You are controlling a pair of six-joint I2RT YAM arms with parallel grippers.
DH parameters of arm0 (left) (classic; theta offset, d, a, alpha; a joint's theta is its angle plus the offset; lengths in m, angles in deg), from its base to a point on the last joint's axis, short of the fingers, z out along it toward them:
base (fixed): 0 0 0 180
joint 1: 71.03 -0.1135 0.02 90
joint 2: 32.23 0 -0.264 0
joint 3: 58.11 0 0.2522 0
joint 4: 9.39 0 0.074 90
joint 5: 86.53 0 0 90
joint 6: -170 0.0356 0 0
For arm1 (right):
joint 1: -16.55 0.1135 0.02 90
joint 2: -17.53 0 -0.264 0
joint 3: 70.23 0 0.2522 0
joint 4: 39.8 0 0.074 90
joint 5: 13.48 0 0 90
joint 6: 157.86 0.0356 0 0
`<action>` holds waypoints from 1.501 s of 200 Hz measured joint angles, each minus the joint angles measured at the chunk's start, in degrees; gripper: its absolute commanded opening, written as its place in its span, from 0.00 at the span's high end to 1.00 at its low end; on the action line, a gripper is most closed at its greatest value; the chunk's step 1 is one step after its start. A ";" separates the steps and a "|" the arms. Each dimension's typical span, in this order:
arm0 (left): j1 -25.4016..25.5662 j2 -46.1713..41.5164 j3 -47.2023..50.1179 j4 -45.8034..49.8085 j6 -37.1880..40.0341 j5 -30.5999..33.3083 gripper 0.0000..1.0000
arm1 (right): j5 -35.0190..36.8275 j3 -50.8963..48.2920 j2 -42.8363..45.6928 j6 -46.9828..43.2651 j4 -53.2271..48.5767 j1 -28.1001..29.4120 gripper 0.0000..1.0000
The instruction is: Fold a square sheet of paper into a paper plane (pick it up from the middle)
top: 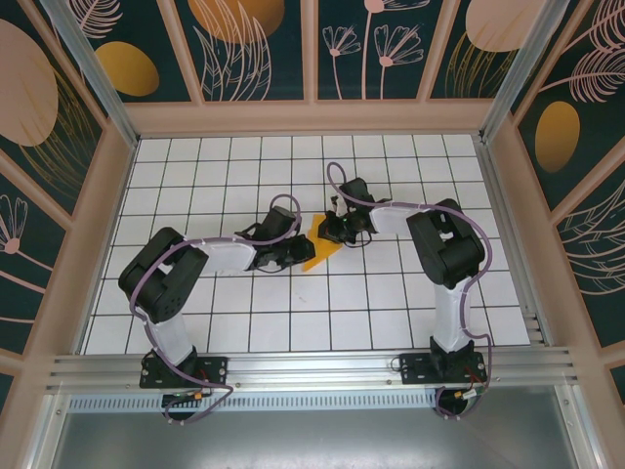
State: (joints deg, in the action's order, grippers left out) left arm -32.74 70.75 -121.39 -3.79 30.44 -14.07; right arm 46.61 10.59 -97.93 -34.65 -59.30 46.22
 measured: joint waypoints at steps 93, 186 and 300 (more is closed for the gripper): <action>0.59 -1.09 2.99 -0.79 -0.02 -0.20 0.83 | -0.66 0.59 -0.63 0.17 -0.02 0.00 0.96; 1.97 -2.75 4.79 -0.96 -0.55 -0.76 0.83 | -1.20 0.70 -0.87 0.24 0.22 0.00 0.96; 3.63 -2.78 5.49 -2.10 -2.10 -1.05 0.82 | -1.73 0.72 -1.25 0.42 0.74 -0.09 0.97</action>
State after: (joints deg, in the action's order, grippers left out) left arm -29.12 67.98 -115.90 -5.89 28.34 -15.12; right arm 44.89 11.32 -99.18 -34.23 -58.56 46.14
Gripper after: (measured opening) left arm 0.176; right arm 0.035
